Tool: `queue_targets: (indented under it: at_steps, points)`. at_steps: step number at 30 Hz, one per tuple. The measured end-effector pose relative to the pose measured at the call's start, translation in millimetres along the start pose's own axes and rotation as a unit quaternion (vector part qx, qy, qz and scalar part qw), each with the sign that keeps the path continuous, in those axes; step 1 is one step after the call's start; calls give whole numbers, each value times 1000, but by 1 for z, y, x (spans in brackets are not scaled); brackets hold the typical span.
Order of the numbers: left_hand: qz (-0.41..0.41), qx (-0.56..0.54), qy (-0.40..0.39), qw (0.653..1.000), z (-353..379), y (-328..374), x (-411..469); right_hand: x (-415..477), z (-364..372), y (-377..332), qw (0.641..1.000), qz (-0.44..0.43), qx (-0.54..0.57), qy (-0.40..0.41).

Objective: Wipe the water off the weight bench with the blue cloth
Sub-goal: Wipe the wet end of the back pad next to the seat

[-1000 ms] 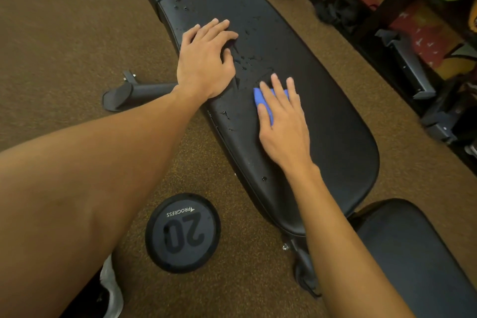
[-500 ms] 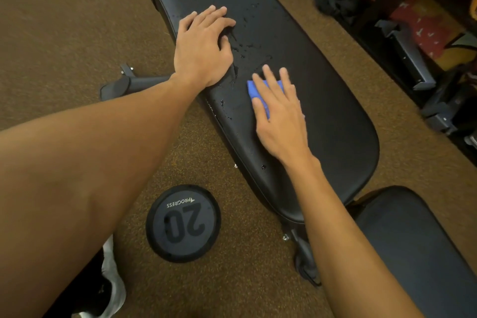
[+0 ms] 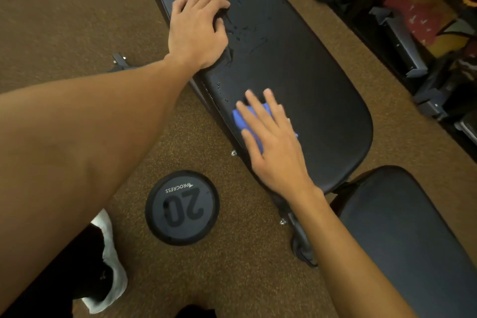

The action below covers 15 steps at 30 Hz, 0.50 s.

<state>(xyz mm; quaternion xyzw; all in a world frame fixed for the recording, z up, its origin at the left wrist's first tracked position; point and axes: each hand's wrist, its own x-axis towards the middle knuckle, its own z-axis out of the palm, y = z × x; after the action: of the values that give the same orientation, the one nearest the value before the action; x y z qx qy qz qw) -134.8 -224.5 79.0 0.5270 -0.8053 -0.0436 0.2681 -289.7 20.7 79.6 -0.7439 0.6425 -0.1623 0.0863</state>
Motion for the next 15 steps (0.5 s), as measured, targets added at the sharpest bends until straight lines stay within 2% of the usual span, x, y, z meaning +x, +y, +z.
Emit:
queue_targets:
  at_steps: [2, 3, 6, 8, 13, 15]
  points:
    - [8, 7, -10, 1000, -2, 0, 0, -22, -4, 8, 999, -38, -7, -10]
    - [11, 11, -15, 1000, -2, 0, -1, -27, -7, 15, 1000, -27, -8, -5]
    - [18, 21, -28, 999, -5, 0, -2, -12, -7, 23, 996, 81, 6, 41]
    - [26, 21, -39, 999, -7, 0, -3, 4, -1, 8, 992, 117, 3, 55]
    - [39, 22, -56, 997, -10, -1, -6, -20, 2, -8, 999, -33, -15, -6]
    - [42, 23, -56, 997, -11, -1, -8, -28, -3, 7, 1000, -4, -5, 11]
